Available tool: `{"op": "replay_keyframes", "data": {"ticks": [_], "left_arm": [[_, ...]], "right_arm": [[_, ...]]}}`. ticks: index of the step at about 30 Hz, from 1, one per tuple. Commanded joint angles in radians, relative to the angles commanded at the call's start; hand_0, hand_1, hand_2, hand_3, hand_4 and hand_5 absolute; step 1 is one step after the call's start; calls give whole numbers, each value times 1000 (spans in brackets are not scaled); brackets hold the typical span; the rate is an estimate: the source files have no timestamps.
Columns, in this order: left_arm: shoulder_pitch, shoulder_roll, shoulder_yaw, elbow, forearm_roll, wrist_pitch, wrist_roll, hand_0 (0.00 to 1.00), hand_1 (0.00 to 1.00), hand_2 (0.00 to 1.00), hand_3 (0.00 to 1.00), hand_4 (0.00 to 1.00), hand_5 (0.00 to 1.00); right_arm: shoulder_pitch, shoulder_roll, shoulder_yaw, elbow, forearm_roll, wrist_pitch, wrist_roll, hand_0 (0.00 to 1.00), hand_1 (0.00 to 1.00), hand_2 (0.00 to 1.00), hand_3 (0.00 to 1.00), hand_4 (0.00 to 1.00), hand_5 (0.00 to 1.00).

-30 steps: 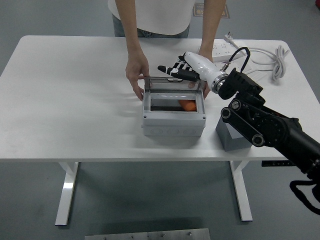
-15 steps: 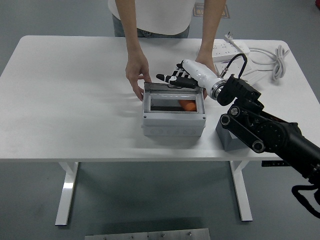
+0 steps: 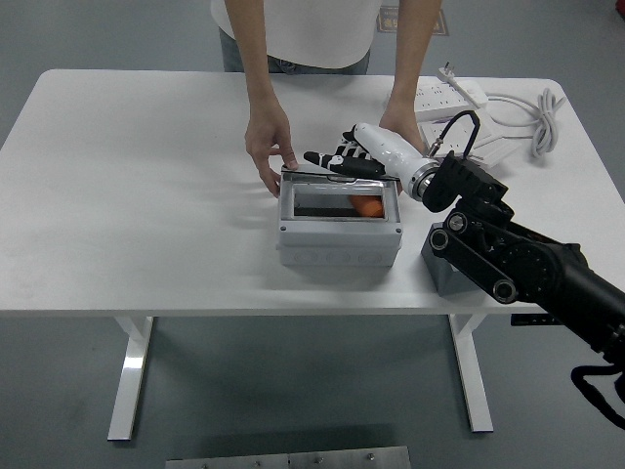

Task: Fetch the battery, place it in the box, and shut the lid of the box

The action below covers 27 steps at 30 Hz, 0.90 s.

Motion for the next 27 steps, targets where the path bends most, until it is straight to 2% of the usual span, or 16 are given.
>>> {"op": "replay_keyframes", "data": {"ticks": [17, 23, 27], "left_arm": [[-2, -1, -7, -1, 12, -5, 0, 632, 698, 573, 541, 500, 2], [-1, -2, -9, -1, 15, -5, 0, 632, 698, 573, 541, 500, 2], [0, -4, -8, 0, 14, -3, 0, 632, 698, 573, 541, 500, 2]], "right_arm": [[-4, -9, 29, 4, -8, -2, -3, 219, 352, 415, 422, 953, 998], [-27, -29, 112, 19, -43, -4, -6, 212, 346, 408, 415, 952, 998], [-71, -57, 199, 53, -55, -59, 45, 212, 346, 408, 415, 952, 998]]}}
